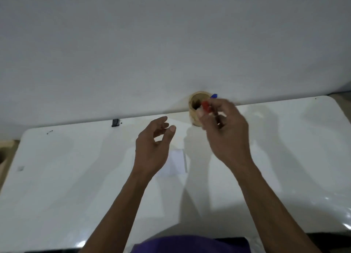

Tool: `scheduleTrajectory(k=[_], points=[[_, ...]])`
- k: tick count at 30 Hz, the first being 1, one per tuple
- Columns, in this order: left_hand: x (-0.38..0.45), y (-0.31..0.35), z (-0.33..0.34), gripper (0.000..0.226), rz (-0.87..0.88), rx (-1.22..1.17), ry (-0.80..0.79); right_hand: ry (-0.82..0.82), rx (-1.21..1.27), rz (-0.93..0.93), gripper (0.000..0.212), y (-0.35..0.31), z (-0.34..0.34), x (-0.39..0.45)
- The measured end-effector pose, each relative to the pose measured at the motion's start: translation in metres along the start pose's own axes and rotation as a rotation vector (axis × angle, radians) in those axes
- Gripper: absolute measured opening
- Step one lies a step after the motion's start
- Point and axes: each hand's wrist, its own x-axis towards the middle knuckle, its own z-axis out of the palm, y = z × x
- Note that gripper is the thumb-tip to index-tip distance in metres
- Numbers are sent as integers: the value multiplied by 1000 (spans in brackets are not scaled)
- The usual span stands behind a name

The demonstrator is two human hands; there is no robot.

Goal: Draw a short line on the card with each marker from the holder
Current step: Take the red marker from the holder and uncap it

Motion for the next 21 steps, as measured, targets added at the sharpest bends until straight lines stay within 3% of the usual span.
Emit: scheduleTrajectory(k=[3, 7, 11, 14, 16, 21], points=[[-8, 9, -7, 27, -2, -51, -60, -183, -157, 23, 31, 15, 7, -17], [-19, 13, -12, 21, 29, -42, -148, -321, -78, 189, 35, 14, 12, -32], [-31, -3, -47, 8, -12, -154, -70, -397, -131, 179, 27, -4, 32, -51], [-36, -20, -76, 6, -122, -386, 8, -457, -252, 90, 24, -10, 39, -57], [-39, -33, -96, 9, -156, -449, 25, -436, -148, 120, 24, -14, 42, -60], [-60, -58, -130, 10, -84, -284, -107, -190, 429, 380, 31, -24, 69, -85]])
